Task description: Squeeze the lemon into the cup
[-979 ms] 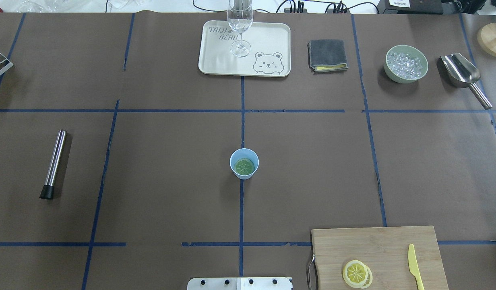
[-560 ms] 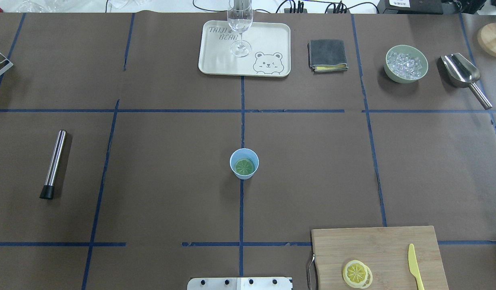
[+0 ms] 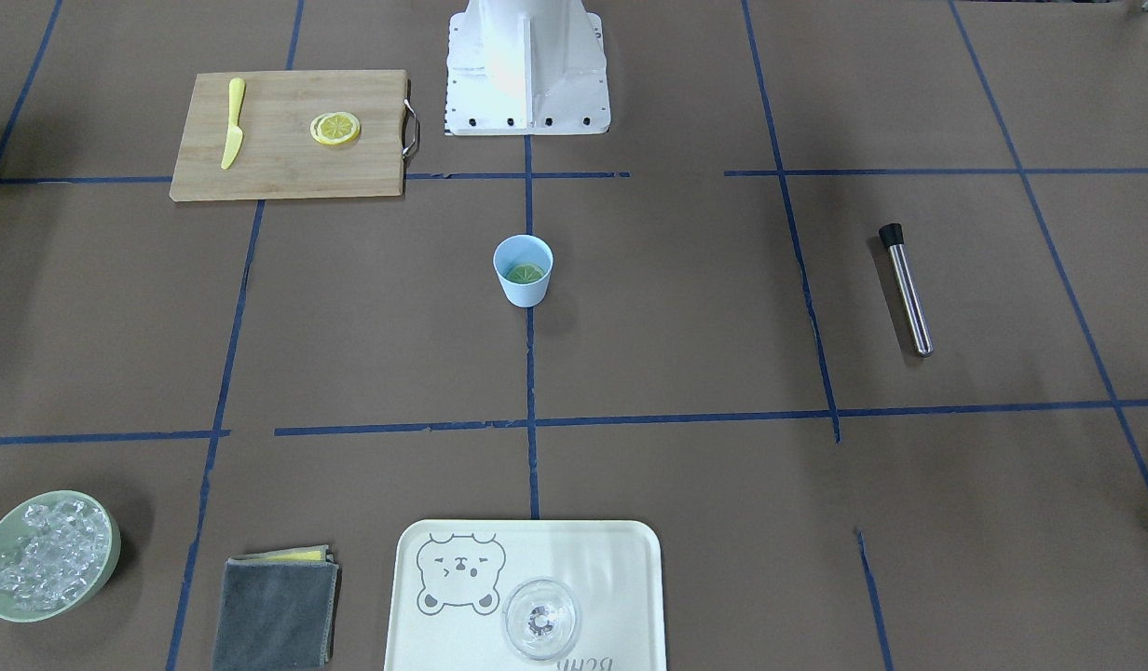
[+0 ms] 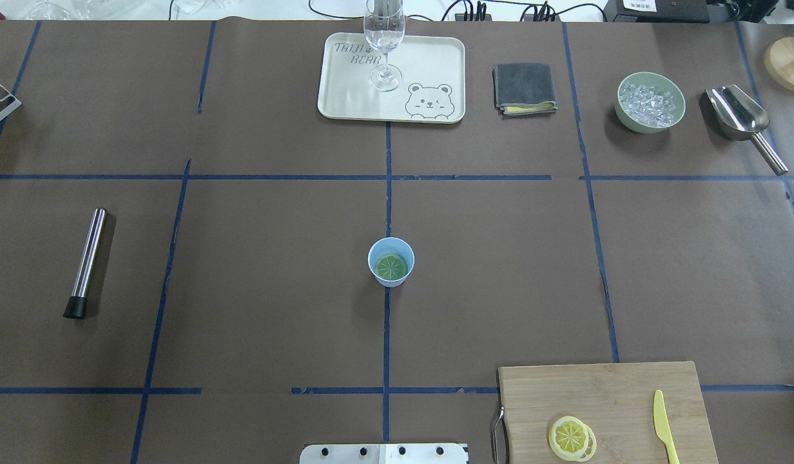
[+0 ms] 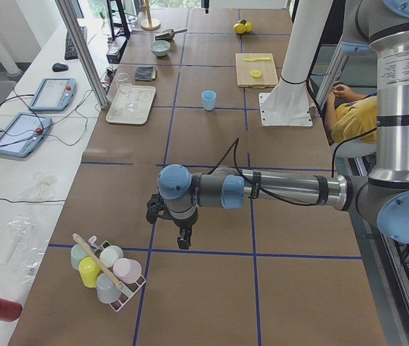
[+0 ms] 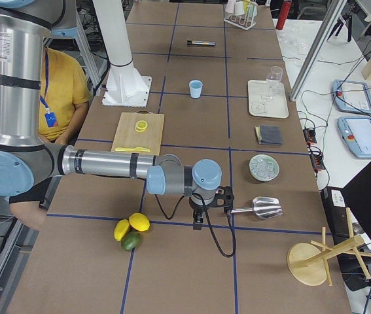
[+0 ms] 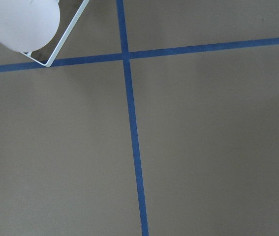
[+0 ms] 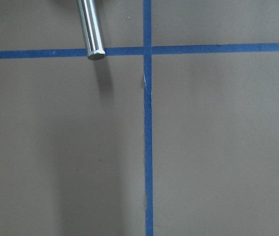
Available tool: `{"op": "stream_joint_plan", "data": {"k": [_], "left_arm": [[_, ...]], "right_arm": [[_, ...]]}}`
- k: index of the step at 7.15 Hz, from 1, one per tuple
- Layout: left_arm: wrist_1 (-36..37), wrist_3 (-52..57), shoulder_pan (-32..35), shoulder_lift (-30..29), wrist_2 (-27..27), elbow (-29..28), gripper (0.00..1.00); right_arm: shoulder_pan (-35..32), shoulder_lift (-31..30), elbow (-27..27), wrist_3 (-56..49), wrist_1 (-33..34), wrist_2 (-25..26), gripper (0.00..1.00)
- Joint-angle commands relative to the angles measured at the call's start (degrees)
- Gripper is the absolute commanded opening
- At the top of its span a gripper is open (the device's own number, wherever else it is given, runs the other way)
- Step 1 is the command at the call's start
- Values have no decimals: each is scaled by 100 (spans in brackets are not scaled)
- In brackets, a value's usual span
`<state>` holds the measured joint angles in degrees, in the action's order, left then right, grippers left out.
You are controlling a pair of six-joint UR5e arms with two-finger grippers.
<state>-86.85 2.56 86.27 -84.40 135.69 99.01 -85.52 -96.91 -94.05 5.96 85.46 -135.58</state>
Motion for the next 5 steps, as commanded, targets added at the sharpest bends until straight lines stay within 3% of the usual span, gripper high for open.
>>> {"op": "stream_joint_plan", "data": {"k": [1,5], "left_arm": [[2,-106,30,28,-508,30,100],[-16,-80,30,29,-491,22,100]], "right_arm": [[18,-12,-16,-7,-12,154,100],[18,-56,-52,36,-12,49,100]]}}
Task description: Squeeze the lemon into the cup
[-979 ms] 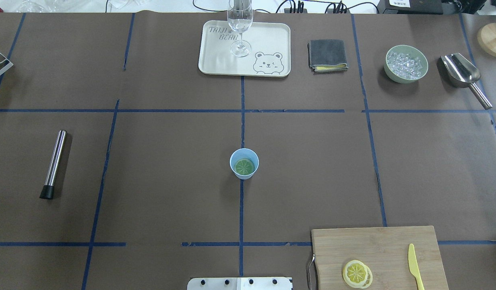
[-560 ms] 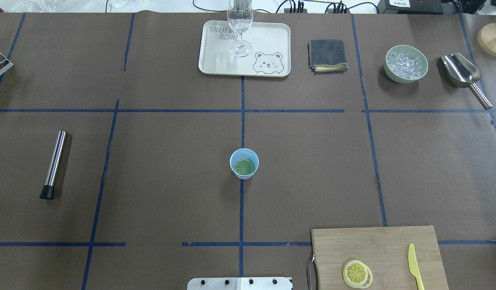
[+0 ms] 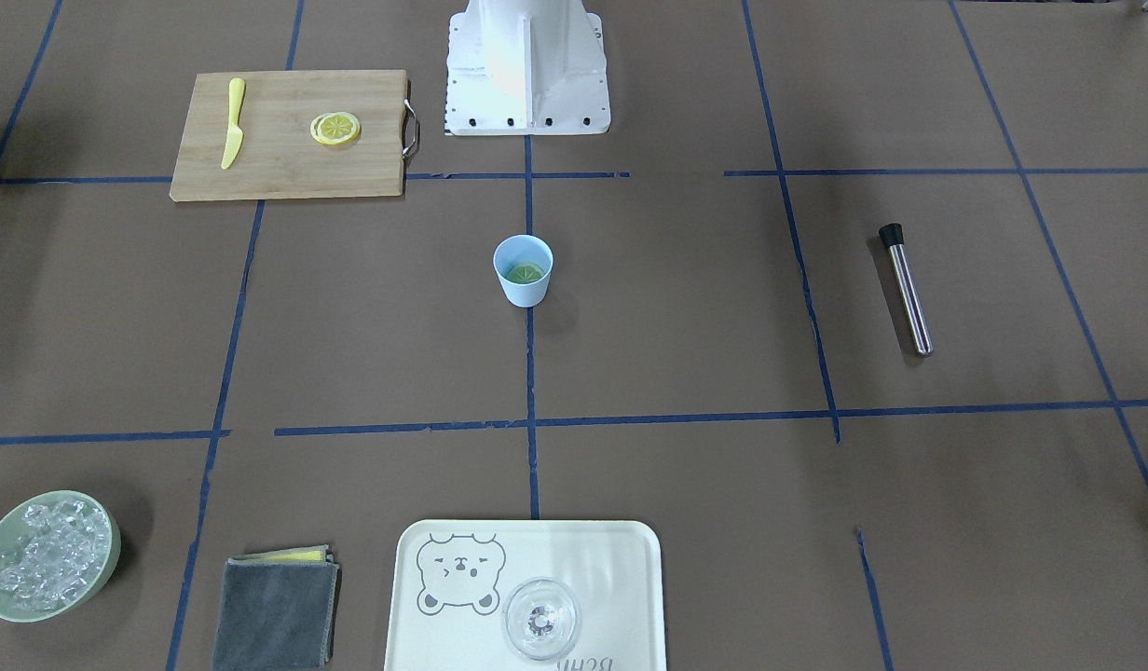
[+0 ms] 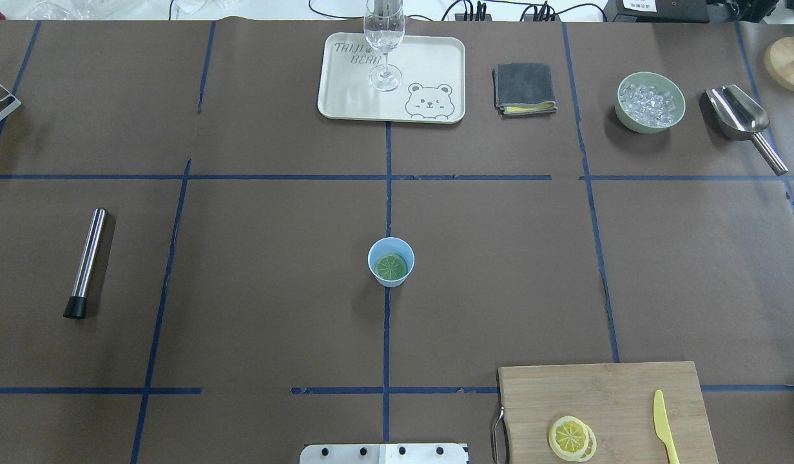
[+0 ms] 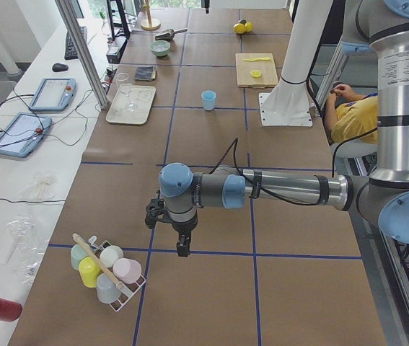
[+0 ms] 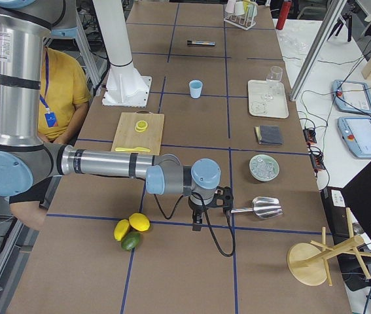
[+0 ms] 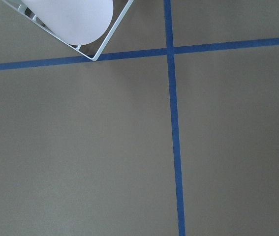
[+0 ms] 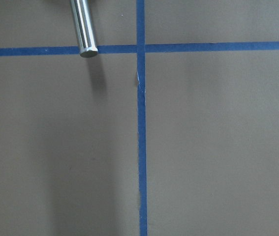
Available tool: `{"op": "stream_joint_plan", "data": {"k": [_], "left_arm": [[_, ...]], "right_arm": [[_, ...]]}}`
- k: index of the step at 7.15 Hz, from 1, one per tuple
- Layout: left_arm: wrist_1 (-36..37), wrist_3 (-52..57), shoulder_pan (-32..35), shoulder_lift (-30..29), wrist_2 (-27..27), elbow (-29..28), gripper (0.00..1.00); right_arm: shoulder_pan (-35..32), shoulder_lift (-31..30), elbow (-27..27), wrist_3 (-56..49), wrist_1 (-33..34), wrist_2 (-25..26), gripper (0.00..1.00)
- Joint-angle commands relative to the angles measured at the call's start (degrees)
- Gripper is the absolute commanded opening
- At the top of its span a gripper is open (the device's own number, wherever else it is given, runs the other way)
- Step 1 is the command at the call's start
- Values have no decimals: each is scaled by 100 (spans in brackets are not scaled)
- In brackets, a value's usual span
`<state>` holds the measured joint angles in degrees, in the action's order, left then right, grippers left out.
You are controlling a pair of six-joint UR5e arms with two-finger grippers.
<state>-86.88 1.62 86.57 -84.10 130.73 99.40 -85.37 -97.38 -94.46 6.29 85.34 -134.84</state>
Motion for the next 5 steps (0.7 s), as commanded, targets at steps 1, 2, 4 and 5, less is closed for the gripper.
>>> {"op": "stream_joint_plan", "data": {"k": [1,2,4,5], "left_arm": [[-5,14,-8,-1,22,-18,100],[-5,58,44,8,214,52,100],[13,75,167,8,347,71,100],[48,137,168,-1,530,53,100]], "right_arm": [[3,-18,-55,4,0,-25,100],[3,-18,-64,4,-9,-25,100],[3,-27,-239,4,61,-34,100],[3,-27,-240,4,53,-34,100]]}}
